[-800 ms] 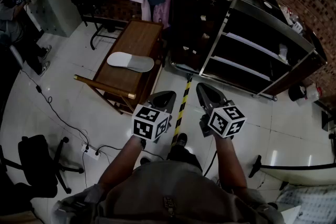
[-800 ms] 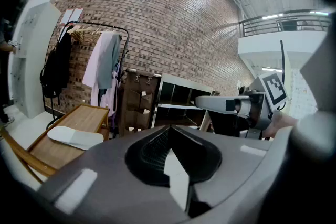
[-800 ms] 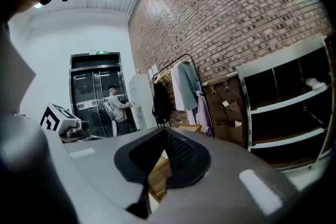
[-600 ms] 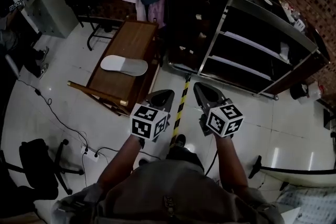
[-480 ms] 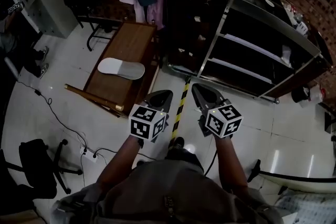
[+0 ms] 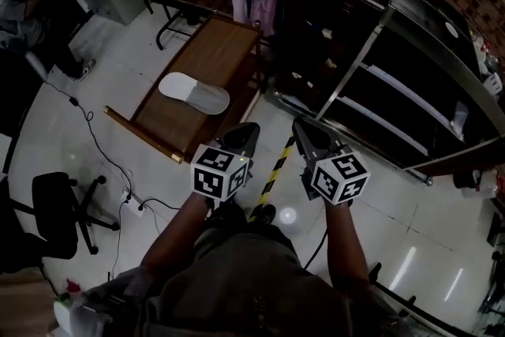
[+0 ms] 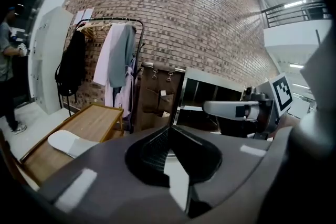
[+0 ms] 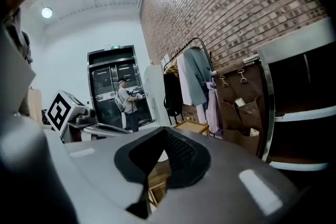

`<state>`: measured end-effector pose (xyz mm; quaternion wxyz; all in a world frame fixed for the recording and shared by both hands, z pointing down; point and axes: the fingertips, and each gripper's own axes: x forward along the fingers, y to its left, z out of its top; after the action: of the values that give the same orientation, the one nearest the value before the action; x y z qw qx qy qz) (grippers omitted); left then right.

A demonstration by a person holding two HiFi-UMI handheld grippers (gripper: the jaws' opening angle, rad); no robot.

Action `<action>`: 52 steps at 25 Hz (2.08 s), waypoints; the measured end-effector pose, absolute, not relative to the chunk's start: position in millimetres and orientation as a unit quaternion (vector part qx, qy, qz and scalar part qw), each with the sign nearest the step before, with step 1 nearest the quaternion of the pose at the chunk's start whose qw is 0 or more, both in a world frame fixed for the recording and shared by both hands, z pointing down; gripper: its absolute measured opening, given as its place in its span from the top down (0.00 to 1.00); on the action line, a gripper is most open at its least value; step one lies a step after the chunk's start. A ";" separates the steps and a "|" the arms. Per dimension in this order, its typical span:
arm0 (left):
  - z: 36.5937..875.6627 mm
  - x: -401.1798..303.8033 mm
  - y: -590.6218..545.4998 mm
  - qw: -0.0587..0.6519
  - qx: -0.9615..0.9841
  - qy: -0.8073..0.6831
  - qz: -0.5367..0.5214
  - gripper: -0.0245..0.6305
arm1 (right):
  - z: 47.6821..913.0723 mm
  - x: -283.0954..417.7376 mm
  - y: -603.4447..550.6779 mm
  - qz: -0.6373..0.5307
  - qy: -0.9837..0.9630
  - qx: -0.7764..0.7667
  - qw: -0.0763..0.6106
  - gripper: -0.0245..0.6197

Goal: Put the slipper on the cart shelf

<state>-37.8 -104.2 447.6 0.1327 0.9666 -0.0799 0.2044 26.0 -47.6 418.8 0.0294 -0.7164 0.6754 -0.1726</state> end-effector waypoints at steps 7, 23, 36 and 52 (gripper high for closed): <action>468.5 -19.9 -156.8 0.158 0.959 -0.122 0.202 0.95 | 434.2 47.2 -91.9 -0.186 0.693 -0.697 0.008 0.96; 505.6 -31.2 -321.9 0.221 0.919 -0.276 0.176 0.95 | 468.6 59.3 -277.6 -0.191 0.772 -0.596 -0.112 0.96; 538.2 -114.7 -375.2 0.245 0.817 -0.497 0.162 0.95 | 558.2 -39.4 -382.8 -0.206 0.886 -0.362 -0.205 0.89; 557.6 -147.5 -359.8 0.280 0.750 -0.576 0.164 0.95 | 678.9 -87.5 -415.8 -0.226 0.863 -0.296 -0.342 0.76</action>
<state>-147.5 -359.8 557.6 0.2796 0.7503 -0.5761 0.1640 -87.5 -415.8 678.9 -0.3418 -0.2958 0.8630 -0.2258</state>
